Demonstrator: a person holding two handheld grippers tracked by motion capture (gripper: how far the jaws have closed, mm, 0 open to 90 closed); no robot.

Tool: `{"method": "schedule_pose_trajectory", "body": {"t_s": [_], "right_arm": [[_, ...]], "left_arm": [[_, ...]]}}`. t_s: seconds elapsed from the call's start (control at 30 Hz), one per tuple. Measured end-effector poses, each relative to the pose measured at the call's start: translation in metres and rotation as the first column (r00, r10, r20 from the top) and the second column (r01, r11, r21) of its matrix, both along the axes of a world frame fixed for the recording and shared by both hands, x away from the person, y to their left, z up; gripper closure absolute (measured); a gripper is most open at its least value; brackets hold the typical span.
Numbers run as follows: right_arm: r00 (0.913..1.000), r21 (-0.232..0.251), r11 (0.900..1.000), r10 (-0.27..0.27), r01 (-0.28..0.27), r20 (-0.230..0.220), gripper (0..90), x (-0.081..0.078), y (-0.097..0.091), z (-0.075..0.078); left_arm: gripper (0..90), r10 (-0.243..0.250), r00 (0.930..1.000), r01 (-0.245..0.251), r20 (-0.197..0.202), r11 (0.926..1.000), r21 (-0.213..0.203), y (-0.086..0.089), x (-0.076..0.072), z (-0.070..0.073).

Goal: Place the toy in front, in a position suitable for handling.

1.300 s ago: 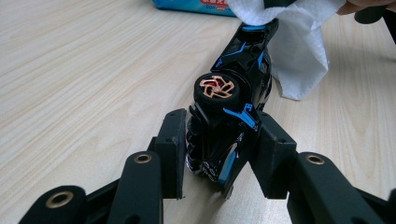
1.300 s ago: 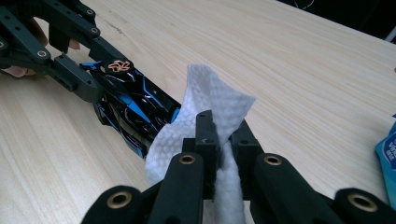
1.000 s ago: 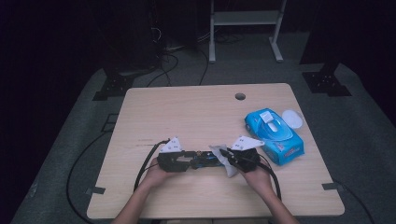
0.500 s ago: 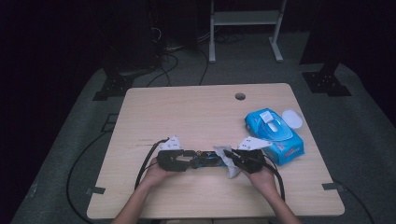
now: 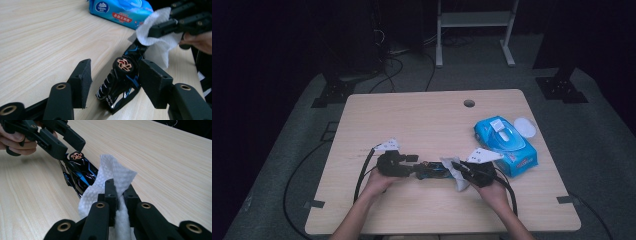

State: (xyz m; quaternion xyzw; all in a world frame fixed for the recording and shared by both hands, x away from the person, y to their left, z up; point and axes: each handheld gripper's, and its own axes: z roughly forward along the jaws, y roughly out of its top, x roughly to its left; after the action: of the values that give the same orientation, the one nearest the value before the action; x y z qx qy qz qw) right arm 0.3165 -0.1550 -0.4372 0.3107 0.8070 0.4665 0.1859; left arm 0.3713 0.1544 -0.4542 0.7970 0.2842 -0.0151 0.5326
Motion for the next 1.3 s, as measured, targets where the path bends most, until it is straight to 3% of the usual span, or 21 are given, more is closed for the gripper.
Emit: {"method": "schedule_pose_trajectory", "body": {"t_s": [0.13, 0.33, 0.83, 1.23, 1.3], "right_arm": [[1.0, -0.001, 1.0, 0.004, -0.004, 0.004, 84.5, 0.0, 0.0, 0.0], [0.9999, 0.003, 0.9999, 0.01, -0.01, 0.007, 84.5, -0.001, -0.001, -0.001], [0.9997, -0.009, 0.9997, 0.025, -0.025, 0.007, 84.5, -0.009, -0.002, -0.001], [0.9973, -0.03, 0.9969, 0.073, -0.073, -0.002, 84.4, -0.024, -0.001, -0.001], [0.9964, -0.052, 0.9951, 0.084, -0.084, -0.011, 84.4, -0.026, 0.001, -0.002]], "left_arm": [[42.2, 0.028, 0.9991, -0.03, -0.032, 0.9989, -0.037, 0.0, 0.004, -0.001], [41.5, 0.033, 0.9968, -0.036, -0.073, 0.9984, -0.043, -0.003, 0.007, -0.004], [40.0, 0.011, 0.9962, -0.015, -0.087, 0.9991, -0.04, -0.003, 0.001, -0.004], [38.0, -0.008, 0.9974, 0.009, -0.072, 0.9999, 0.011, -0.004, -0.006, -0.002], [37.6, -0.011, 0.9982, 0.014, -0.059, 0.9983, 0.056, -0.005, -0.008, -0.003]]}}
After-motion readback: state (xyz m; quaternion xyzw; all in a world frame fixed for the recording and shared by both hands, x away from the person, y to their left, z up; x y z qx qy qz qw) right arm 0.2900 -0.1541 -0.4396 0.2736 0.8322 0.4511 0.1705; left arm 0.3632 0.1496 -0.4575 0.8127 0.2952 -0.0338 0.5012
